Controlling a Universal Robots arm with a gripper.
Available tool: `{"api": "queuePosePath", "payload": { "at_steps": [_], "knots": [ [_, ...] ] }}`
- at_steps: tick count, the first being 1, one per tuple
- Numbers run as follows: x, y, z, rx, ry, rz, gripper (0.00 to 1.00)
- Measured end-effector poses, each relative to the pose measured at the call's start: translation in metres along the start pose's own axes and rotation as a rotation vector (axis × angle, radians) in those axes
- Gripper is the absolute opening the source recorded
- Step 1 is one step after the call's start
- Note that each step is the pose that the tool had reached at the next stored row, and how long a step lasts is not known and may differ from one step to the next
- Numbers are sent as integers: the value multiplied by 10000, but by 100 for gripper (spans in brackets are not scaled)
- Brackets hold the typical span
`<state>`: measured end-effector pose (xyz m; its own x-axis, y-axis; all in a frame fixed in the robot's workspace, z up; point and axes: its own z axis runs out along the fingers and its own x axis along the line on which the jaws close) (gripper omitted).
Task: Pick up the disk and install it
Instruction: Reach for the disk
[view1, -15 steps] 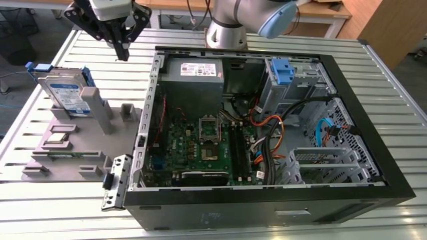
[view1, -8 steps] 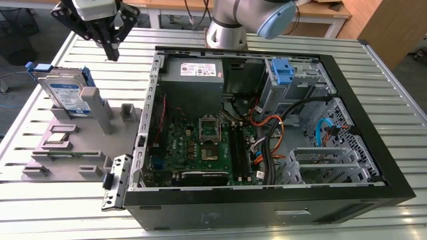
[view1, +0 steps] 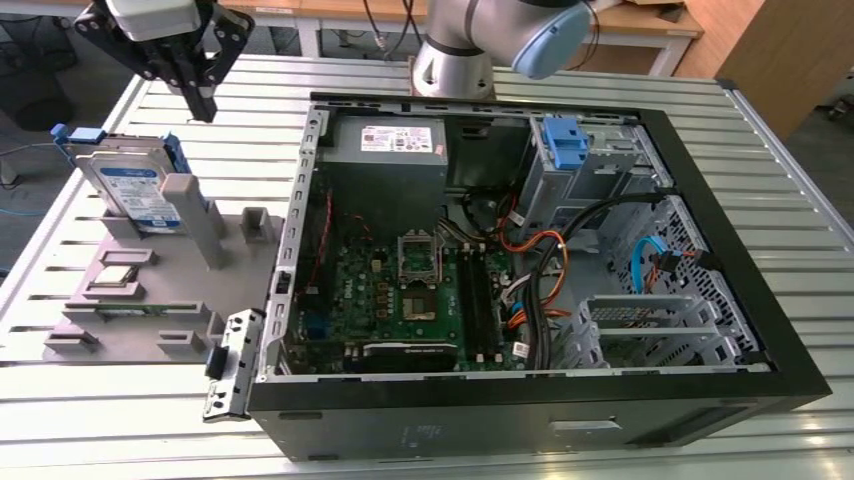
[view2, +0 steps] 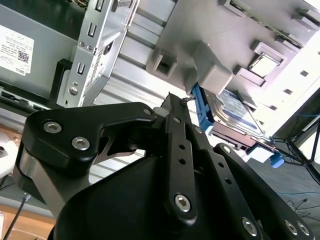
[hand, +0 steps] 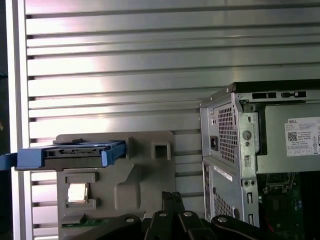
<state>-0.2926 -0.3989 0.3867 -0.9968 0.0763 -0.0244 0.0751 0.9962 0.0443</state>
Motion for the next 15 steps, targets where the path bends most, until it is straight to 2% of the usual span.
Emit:
{"api": "queuePosePath", "payload": {
  "at_steps": [15],
  "knots": [
    [333, -26, 24, 0, 0, -1, 10]
  ]
}}
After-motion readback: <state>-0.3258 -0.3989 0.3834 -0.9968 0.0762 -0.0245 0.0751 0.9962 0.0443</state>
